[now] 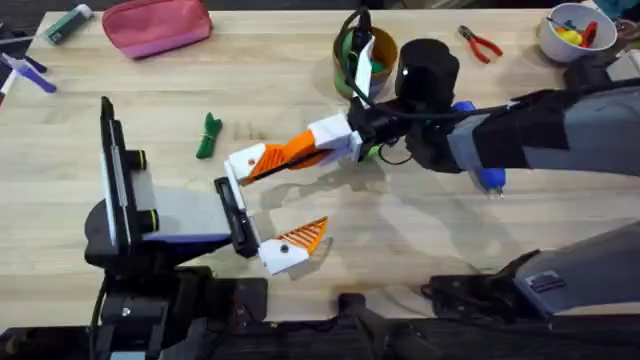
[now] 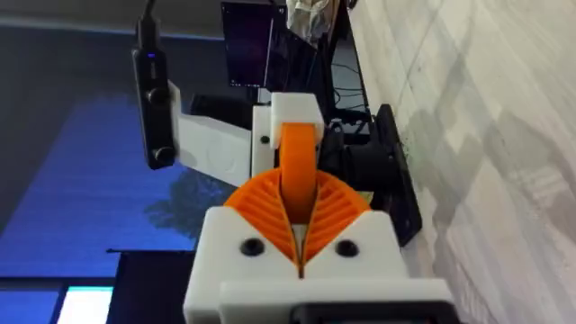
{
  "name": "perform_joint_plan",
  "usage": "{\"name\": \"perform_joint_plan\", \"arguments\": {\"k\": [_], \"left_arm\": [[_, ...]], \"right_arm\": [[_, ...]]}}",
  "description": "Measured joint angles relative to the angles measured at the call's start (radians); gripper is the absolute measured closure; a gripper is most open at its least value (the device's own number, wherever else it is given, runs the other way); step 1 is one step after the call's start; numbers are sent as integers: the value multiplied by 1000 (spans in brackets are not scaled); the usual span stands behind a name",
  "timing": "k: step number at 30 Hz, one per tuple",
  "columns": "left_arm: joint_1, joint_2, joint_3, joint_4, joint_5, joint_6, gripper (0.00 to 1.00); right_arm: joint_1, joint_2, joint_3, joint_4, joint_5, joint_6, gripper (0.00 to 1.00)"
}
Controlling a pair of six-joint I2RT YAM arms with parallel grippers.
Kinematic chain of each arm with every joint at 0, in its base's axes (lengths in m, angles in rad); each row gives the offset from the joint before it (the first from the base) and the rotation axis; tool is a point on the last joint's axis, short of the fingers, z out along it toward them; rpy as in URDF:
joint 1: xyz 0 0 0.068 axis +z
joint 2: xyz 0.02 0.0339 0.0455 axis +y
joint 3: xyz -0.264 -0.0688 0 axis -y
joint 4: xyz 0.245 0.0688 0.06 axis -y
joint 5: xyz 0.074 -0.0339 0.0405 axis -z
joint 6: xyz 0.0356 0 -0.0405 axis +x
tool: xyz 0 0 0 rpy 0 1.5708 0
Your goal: Pick up the gripper from the table and insert it into the empty holder that is missing its gripper. Then pick up a screw, insert it into the mounting hole, and use the screwdriver to tighten it. Finally, clean up the table by picking up the vegetable and placing it into the bucket.
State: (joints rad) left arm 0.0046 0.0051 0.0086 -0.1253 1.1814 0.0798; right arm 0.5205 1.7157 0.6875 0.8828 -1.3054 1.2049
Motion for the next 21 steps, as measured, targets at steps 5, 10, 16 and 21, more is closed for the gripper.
{"name": "perform_joint_plan", "arguments": {"k": [5, 10, 16, 21], "left_arm": [[0, 0, 0, 0, 0, -1, 16], [0, 0, 0, 0, -2, -1, 15], [2, 0, 0, 0, -3, -4, 15], [2, 0, 0, 0, -4, -5, 15]], "right_arm": [[0, 0, 0, 0, 0, 0, 991], [5, 0, 0, 0, 8, 4, 991], [26, 0, 0, 3, 37, 16, 991], [25, 0, 0, 3, 38, 22, 992]]}}
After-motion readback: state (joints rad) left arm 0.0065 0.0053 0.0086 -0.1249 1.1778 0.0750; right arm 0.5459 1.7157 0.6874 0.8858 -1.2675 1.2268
